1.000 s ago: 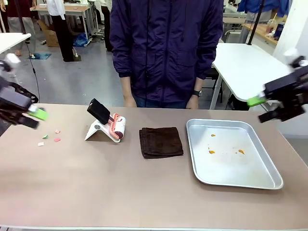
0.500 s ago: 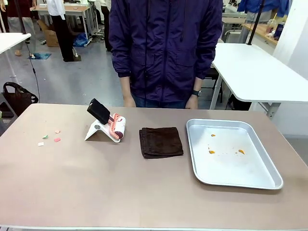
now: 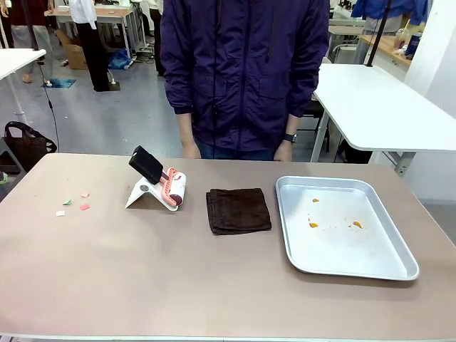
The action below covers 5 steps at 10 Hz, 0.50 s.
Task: Clean the surface of the table.
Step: Hold the Lint Roller with your left hand and the towel with your right hand.
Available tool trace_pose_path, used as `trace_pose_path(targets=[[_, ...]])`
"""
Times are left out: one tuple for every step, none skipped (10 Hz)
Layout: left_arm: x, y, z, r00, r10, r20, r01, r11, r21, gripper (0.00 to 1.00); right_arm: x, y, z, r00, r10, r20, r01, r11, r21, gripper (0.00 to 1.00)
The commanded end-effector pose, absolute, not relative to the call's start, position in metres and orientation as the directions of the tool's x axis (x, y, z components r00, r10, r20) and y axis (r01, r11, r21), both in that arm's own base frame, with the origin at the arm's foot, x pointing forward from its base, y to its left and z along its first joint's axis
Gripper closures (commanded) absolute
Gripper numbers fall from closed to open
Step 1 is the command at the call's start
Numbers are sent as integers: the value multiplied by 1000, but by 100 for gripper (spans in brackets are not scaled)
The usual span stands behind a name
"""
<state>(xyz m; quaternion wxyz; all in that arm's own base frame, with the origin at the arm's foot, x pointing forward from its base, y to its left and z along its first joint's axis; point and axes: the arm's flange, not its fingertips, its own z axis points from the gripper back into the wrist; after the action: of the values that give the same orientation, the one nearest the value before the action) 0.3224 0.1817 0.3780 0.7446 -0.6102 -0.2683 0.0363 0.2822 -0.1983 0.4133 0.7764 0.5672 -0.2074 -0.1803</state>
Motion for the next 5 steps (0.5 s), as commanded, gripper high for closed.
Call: trace_pose_path(targets=[[322,181,382,854,361,374,307,229,-924,0,285,-193,421,855,-503,127,33,297,954,0],[322,181,382,854,361,374,307,229,-924,0,285,-193,421,855,-503,127,33,297,954,0],[322,181,382,854,361,374,307,229,-924,0,285,-193,421,855,-503,127,33,297,954,0],[322,181,382,854,361,374,307,229,-924,0,285,-193,421,855,-503,127,33,297,954,0],[323,178,382,860,364,358,288,235,-929,0,285,-193,421,855,-503,127,33,297,954,0]])
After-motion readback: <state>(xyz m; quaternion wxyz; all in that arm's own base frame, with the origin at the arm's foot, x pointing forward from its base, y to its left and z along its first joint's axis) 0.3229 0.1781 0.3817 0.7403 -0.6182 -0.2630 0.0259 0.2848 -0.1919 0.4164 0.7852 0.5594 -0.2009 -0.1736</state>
